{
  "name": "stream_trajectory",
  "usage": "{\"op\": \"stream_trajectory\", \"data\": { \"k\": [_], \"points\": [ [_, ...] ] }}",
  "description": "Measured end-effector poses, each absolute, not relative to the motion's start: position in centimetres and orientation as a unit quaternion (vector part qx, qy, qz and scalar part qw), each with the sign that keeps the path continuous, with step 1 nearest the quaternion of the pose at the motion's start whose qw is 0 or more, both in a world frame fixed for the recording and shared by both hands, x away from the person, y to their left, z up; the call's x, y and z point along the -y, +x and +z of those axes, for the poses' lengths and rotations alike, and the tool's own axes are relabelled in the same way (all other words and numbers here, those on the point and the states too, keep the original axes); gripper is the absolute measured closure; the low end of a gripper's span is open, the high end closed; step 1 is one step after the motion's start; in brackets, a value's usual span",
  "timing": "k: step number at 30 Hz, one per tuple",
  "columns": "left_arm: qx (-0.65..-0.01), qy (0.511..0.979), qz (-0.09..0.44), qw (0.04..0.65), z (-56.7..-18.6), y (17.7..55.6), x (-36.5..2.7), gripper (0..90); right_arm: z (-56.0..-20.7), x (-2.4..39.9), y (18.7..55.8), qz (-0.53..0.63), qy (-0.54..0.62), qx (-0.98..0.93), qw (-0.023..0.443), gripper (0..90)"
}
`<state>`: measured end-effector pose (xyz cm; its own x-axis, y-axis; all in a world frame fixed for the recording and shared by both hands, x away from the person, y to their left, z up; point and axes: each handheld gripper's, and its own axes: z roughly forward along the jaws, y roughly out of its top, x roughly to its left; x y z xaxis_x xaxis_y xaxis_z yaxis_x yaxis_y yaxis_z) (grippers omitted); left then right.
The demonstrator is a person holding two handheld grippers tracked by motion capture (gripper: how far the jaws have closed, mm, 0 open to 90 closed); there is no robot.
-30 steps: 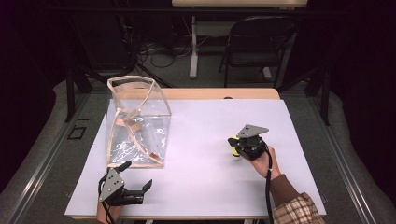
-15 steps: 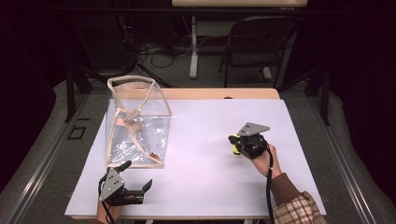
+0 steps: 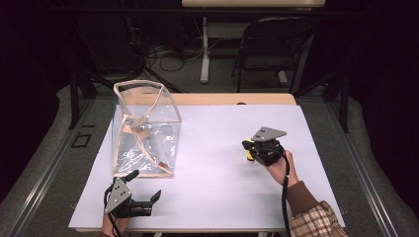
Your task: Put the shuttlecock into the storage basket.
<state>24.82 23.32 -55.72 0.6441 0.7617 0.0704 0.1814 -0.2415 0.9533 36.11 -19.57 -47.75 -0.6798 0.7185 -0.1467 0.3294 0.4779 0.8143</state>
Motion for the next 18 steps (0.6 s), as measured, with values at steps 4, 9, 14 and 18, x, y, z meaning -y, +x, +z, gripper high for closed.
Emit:
{"op": "stream_trajectory", "data": {
  "k": [4, 9, 14, 18],
  "points": [
    [-0.319, 0.738, 0.276, 0.526, -55.72, 24.83, -23.32, 0.1, -47.58, 19.49, 36.17, 0.4, 0.318, -0.824, 0.245, 89.8],
    [-0.32, 0.738, 0.275, 0.527, -55.72, 24.82, -23.31, 0.1, -47.35, 19.33, 36.36, 0.402, 0.318, -0.822, 0.248, 89.8],
    [-0.32, 0.738, 0.275, 0.527, -55.72, 24.82, -23.31, 0.1, -47.0, 19.12, 36.57, 0.403, 0.316, -0.822, 0.25, 89.8],
    [-0.319, 0.738, 0.275, 0.527, -55.71, 24.82, -23.31, 0.1, -46.71, 18.94, 36.77, 0.406, 0.315, -0.82, 0.252, 89.9]
  ]
}}
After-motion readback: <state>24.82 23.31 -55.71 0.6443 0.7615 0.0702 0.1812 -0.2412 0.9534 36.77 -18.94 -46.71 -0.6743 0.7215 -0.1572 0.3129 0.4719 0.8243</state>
